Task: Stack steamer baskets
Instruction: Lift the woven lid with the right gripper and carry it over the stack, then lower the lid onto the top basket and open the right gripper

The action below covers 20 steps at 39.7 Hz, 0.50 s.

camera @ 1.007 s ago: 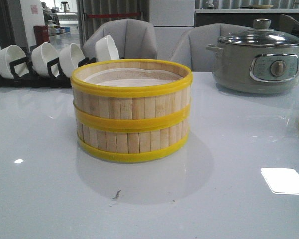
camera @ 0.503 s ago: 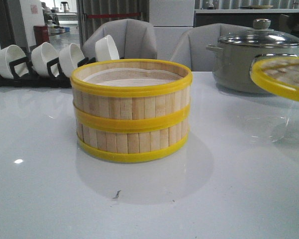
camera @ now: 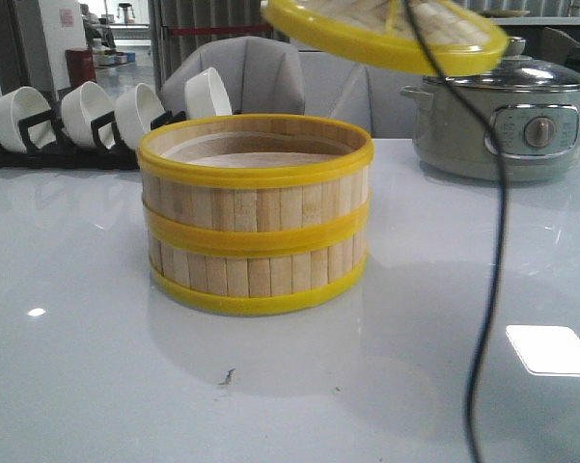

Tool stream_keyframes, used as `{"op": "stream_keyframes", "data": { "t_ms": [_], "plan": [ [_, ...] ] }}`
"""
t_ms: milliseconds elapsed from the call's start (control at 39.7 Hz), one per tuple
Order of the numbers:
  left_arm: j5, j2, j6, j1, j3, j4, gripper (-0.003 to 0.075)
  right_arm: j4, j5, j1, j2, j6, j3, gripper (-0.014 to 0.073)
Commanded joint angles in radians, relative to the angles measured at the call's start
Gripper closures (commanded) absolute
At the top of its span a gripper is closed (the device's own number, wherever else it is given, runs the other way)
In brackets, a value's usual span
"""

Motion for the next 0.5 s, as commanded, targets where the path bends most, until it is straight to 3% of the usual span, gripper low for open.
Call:
{"op": "stream_keyframes", "data": {
  "t_ms": [0, 201, 478],
  "plan": [
    [-0.08, -0.005, -0.002, -0.008, -0.028, 0.0, 0.0635, 0.014, -0.027, 0.058, 0.005, -0.012, -0.091, 0.054],
    [-0.08, -0.005, -0.002, -0.008, -0.028, 0.0, 0.0635, 0.014, -0.003, 0.132, 0.116, -0.012, -0.162, 0.054],
    [-0.08, -0.005, -0.002, -0.008, -0.028, 0.0, 0.0635, 0.014, -0.002, 0.139, 0.17, -0.012, -0.17, 0.054]
  ]
}}
